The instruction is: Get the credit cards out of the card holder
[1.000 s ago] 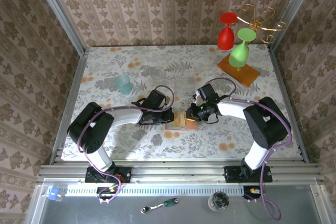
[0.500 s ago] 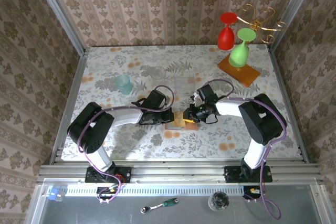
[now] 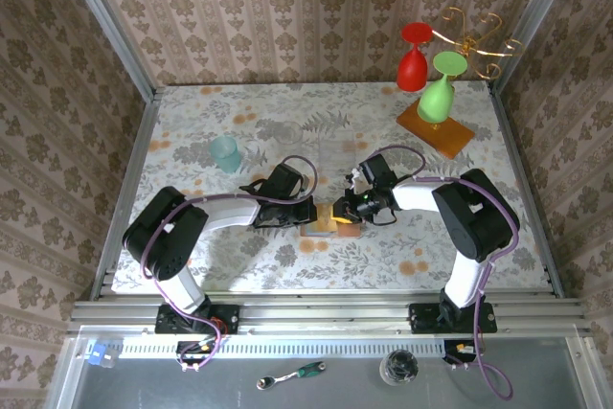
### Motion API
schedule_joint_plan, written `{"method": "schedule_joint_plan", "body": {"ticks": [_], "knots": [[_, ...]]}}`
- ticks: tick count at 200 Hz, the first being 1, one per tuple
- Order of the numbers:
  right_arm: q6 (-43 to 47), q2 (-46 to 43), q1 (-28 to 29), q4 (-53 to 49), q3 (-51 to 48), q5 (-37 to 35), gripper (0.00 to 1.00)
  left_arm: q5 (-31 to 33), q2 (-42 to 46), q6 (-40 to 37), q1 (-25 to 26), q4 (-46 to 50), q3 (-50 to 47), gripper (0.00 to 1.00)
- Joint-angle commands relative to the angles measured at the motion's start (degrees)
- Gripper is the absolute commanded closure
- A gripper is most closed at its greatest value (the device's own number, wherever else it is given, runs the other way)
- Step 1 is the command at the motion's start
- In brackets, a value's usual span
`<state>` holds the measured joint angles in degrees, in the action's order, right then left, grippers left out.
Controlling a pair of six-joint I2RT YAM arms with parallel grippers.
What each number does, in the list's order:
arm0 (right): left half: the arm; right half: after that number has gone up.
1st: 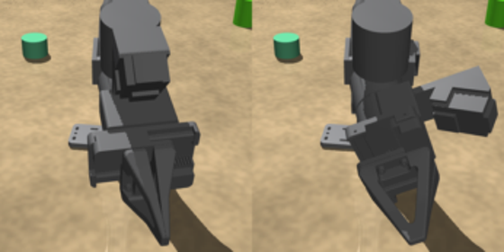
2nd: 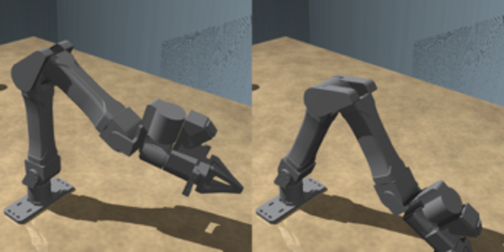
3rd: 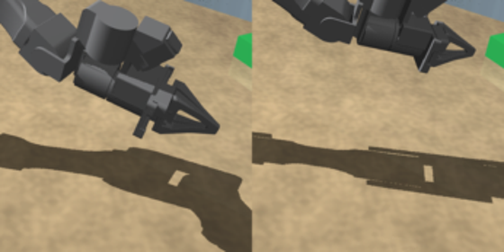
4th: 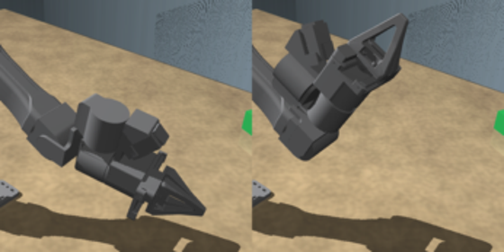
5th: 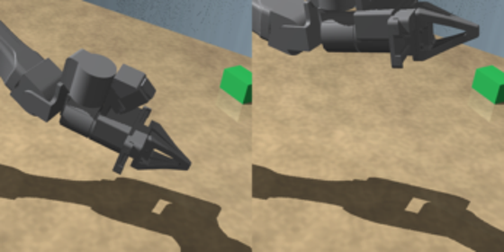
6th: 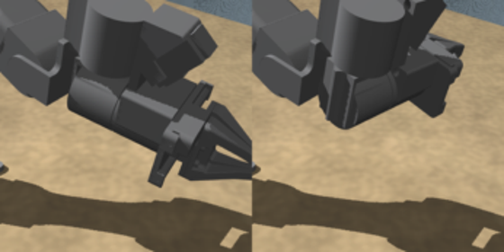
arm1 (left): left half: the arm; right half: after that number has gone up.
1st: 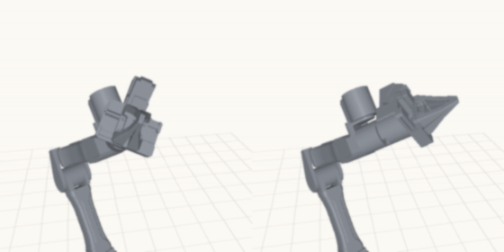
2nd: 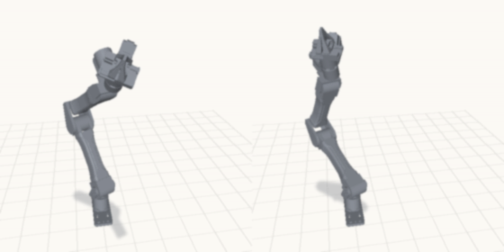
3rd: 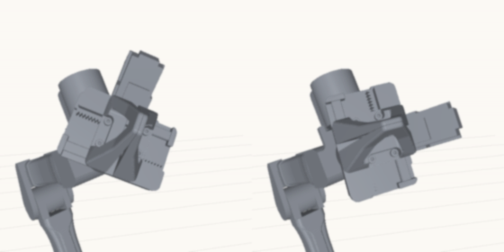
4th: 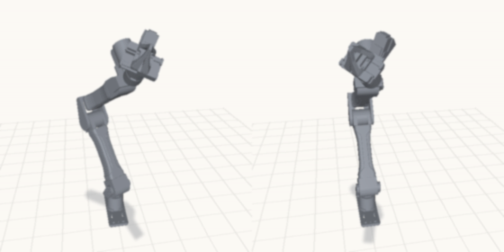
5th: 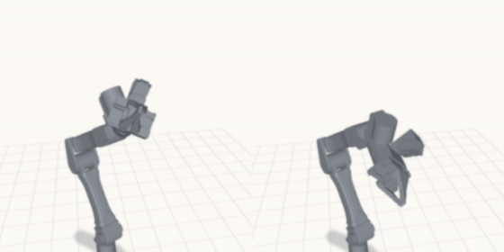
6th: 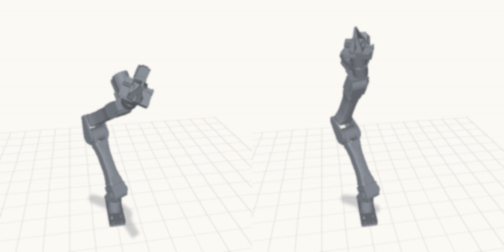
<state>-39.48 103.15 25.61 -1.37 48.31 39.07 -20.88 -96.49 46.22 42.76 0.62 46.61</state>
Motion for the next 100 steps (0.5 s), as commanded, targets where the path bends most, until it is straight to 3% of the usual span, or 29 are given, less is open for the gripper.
{"method": "schedule_joint_plan", "body": {"ticks": [1, 100], "knots": [[-0.25, -0.02, -0.02, 0.72, -0.23, 0.68, 0.88, 1.28, 0.05, -1.39, 0.32, 3.01, -0.08, 1.0], [1.07, -6.24, -3.66, -2.43, -2.96, -0.46, 0.91, 1.24, 1.54, -1.31, 0.19, 2.79, -0.48, 1.0]]}}
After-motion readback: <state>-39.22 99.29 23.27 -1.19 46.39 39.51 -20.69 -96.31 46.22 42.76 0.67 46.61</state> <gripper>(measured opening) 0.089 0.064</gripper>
